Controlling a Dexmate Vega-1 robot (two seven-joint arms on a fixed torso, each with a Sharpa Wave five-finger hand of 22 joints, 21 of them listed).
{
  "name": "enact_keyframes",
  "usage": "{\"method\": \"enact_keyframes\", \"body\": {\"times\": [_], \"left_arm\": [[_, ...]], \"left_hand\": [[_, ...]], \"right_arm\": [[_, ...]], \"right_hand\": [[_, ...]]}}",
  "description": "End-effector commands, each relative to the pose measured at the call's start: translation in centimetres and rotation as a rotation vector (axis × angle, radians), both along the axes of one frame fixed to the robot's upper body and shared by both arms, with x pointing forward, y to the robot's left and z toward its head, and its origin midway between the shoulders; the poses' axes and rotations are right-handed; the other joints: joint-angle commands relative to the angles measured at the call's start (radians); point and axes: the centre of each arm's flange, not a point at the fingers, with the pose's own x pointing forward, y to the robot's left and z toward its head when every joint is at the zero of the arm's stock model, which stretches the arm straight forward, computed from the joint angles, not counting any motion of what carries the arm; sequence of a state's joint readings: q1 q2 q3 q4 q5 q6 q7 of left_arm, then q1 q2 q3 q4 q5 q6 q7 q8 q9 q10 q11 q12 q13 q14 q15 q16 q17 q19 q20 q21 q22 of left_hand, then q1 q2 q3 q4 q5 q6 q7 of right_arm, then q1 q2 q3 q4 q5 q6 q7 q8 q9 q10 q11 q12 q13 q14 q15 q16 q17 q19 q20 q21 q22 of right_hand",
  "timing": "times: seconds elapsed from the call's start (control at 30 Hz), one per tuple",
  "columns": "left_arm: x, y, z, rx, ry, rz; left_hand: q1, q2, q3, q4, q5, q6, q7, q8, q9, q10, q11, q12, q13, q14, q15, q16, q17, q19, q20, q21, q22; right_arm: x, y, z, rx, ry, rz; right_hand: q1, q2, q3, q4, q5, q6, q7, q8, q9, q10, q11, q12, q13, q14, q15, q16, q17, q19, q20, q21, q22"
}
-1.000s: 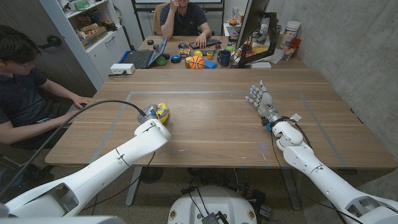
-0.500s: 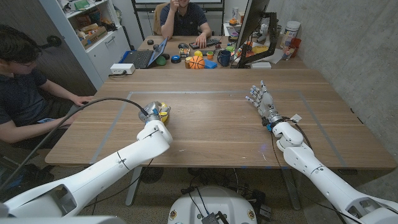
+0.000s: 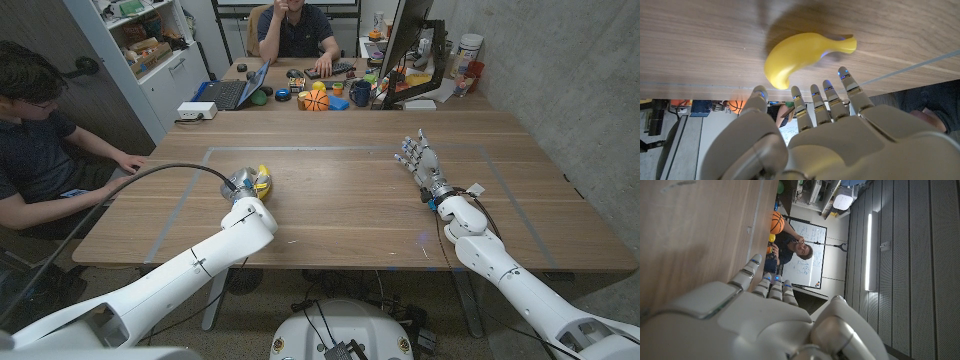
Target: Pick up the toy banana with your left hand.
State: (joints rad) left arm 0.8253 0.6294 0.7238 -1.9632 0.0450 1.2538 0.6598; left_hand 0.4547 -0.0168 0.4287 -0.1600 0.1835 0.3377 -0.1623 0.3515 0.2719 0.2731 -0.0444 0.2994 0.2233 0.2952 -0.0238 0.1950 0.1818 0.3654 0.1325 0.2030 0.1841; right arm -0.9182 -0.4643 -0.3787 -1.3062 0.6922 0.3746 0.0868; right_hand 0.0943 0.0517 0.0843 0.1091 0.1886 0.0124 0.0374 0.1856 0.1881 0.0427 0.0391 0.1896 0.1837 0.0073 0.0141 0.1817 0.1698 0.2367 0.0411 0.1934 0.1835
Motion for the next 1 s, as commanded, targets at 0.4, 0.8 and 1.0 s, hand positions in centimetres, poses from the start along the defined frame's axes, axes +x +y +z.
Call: {"method": "enact_keyframes", "body": {"times": [0.4,0.8,1.0], "left_arm": [[0.7,0.2,-1.6,-0.017,-0.009,0.022],[0.0,0.1,-1.9,-0.013,-0.077,0.034],[-0.3,0.2,-1.6,-0.009,-0.083,0.034]], "left_hand": [[0.054,0.025,0.026,-0.001,-0.003,0.161,-0.036,0.063,0.017,0.08,-0.048,0.017,-0.001,0.048,-0.039,0.007,0.0,0.023,-0.019,0.01,0.001],[0.183,0.06,0.086,-0.009,-0.006,0.41,-0.059,0.159,0.022,0.227,-0.133,0.052,-0.001,0.14,-0.099,0.007,0.0,0.069,-0.043,0.02,0.003],[0.188,0.062,0.088,-0.007,-0.006,0.428,-0.06,0.164,0.02,0.232,-0.133,0.052,-0.001,0.143,-0.099,0.006,0.001,0.069,-0.043,0.02,0.003]], "right_arm": [[-0.7,-0.1,-0.1,0.005,-0.016,0.0],[-1.0,-0.1,-0.5,0.009,-0.013,0.002],[-1.4,-0.2,-0.7,0.008,-0.011,0.0]], "right_hand": [[0.003,-0.003,-0.006,-0.001,0.005,-0.006,0.003,0.005,0.002,-0.005,0.007,0.006,0.005,0.0,0.012,0.007,0.003,0.0,0.011,0.006,0.002],[0.003,-0.003,-0.007,-0.001,0.005,-0.007,0.002,0.005,0.002,-0.005,0.008,0.006,0.005,0.0,0.014,0.007,0.003,0.0,0.01,0.007,0.002],[0.003,-0.002,-0.007,-0.001,0.005,-0.008,0.002,0.005,0.002,-0.006,0.007,0.006,0.005,0.0,0.013,0.007,0.003,0.0,0.01,0.007,0.002]]}}
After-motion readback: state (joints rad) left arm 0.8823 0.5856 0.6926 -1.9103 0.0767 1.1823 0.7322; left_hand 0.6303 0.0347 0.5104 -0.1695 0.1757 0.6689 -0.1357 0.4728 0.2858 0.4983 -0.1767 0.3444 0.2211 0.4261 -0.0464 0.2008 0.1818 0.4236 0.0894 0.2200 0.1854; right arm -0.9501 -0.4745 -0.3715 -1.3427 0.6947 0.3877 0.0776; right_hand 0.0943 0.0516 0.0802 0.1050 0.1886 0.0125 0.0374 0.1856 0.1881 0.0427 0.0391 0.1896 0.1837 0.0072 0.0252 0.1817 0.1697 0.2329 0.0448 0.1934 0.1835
